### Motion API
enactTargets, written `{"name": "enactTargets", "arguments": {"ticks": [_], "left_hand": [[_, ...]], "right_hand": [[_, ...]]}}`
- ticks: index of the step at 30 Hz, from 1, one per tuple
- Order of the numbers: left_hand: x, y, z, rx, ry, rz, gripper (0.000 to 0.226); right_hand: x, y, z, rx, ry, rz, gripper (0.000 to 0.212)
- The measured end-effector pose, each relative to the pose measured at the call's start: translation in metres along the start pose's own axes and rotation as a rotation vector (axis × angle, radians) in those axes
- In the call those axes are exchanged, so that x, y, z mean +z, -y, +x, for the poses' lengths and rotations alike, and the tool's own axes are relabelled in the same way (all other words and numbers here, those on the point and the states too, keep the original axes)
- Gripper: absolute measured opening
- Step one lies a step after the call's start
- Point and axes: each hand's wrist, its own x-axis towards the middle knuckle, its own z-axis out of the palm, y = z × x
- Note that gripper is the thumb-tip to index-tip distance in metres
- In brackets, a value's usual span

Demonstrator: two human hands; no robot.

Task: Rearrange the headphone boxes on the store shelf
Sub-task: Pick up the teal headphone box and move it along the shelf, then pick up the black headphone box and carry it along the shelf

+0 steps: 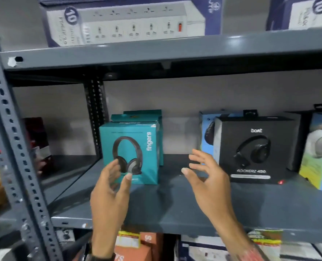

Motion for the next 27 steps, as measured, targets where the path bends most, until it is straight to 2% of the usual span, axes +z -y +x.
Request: {"name": "enactTargets", "arguments": {"ticks": [3,8,9,11,13,16,18,21,25,27], "left_hand": [[0.045,-0.025,-0.032,0.049,0.131,-0.114,0.033],[0.137,-0.069,-0.072,0.175,0.365,-0.069,0.033],[0.155,-0.074,-0.077,0.184,0.406,-0.068,0.037],[0.186,-0.086,-0.083,0.193,0.484,-0.038,0.061],[0.212,-0.097,-0.080,0.137,0.505,-0.036,0.082],[0.244,-0.098,-0.059,-0.061,0.529,-0.146,0.084],[0.257,-0.083,-0.041,-0.144,0.541,-0.123,0.087],[0.271,-0.064,-0.031,-0.170,0.550,-0.087,0.061],[0.258,-0.084,-0.044,-0.103,0.480,0.067,0.048],[0.242,-0.098,-0.059,-0.072,0.460,0.091,0.042]], "right_hand": [[-0.060,-0.006,-0.007,-0.029,-0.146,0.006,0.040],[-0.156,-0.033,0.005,-0.015,-0.263,-0.086,0.036],[-0.172,-0.041,0.010,-0.002,-0.272,-0.121,0.036],[-0.194,-0.058,0.022,0.039,-0.296,-0.171,0.040],[-0.208,-0.078,0.039,0.116,-0.267,-0.224,0.051],[-0.218,-0.097,0.067,0.253,-0.127,-0.263,0.081],[-0.220,-0.103,0.080,0.295,-0.053,-0.282,0.086],[-0.220,-0.108,0.089,0.327,-0.005,-0.235,0.063],[-0.225,-0.115,0.087,0.323,-0.021,-0.189,0.052],[-0.234,-0.109,0.080,0.303,-0.007,-0.151,0.038]]}}
